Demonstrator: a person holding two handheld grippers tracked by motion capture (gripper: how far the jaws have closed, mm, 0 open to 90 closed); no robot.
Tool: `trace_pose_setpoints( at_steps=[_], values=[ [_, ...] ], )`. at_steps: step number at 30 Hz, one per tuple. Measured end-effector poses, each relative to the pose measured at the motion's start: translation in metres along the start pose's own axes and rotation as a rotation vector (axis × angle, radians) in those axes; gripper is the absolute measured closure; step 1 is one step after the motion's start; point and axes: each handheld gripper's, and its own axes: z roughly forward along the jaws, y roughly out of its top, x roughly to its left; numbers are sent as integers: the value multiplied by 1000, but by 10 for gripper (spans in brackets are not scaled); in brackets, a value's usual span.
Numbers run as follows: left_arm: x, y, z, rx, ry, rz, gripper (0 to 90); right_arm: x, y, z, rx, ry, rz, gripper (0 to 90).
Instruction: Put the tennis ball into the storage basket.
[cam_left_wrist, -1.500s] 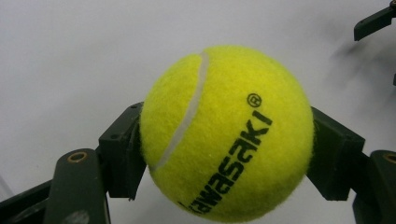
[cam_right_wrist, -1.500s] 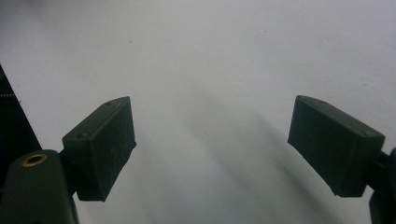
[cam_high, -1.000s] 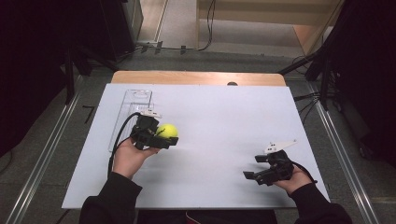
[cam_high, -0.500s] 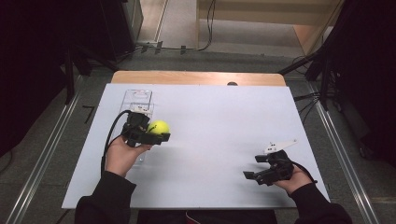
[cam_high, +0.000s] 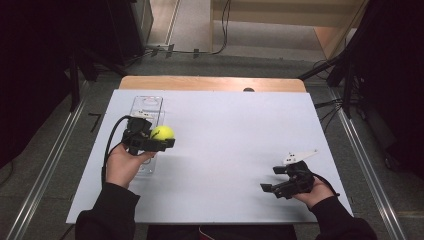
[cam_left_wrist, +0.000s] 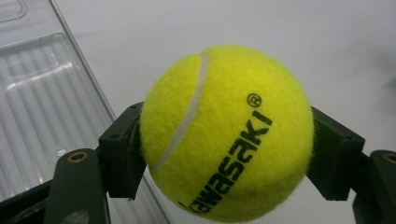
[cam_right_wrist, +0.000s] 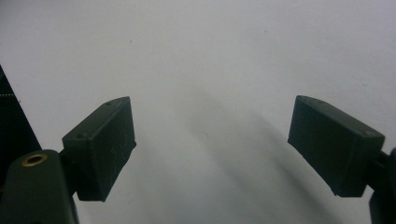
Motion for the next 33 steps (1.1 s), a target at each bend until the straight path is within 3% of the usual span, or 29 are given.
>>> trace_pose_setpoints(
  at_steps=[20, 33],
  values=[
    [19, -2, -21, -22, 35, -70, 267, 0, 0, 0, 0, 0, 0, 129],
    [32, -6, -28, -27, 97, -99, 267, 0, 0, 0, 0, 0, 1, 129]
  ],
)
